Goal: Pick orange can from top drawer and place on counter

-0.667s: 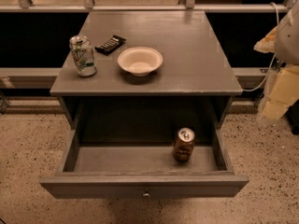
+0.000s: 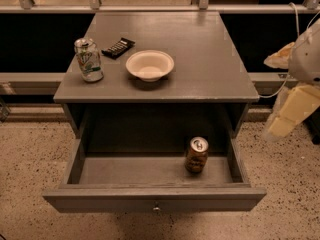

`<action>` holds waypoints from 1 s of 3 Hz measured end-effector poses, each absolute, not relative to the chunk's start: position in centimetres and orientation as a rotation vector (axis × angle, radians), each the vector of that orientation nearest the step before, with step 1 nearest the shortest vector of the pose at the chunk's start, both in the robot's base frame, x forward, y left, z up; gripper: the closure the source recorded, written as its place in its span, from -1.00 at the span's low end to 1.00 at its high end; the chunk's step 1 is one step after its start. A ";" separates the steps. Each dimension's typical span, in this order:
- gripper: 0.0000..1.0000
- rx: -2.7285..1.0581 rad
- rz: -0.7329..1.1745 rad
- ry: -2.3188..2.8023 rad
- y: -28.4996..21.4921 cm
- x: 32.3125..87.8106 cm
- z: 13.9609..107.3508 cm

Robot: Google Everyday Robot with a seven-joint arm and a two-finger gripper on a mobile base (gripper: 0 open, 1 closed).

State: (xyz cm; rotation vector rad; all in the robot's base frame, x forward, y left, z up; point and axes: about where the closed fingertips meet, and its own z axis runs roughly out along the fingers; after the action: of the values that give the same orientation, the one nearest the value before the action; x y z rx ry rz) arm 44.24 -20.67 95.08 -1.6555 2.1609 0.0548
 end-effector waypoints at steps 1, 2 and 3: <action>-1.00 -1.499 0.303 2.084 -19.0 43.3 87.9; -1.00 -1.378 0.423 1.998 -17.4 43.1 83.4; -1.00 -1.348 0.414 1.972 -17.1 43.6 83.8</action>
Offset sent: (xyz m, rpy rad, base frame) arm -0.0052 0.0458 -0.1671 0.6085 -0.0932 -0.0729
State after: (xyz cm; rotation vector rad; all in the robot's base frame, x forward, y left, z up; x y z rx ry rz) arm 43.60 -17.14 83.79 -1.3481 1.9723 0.4139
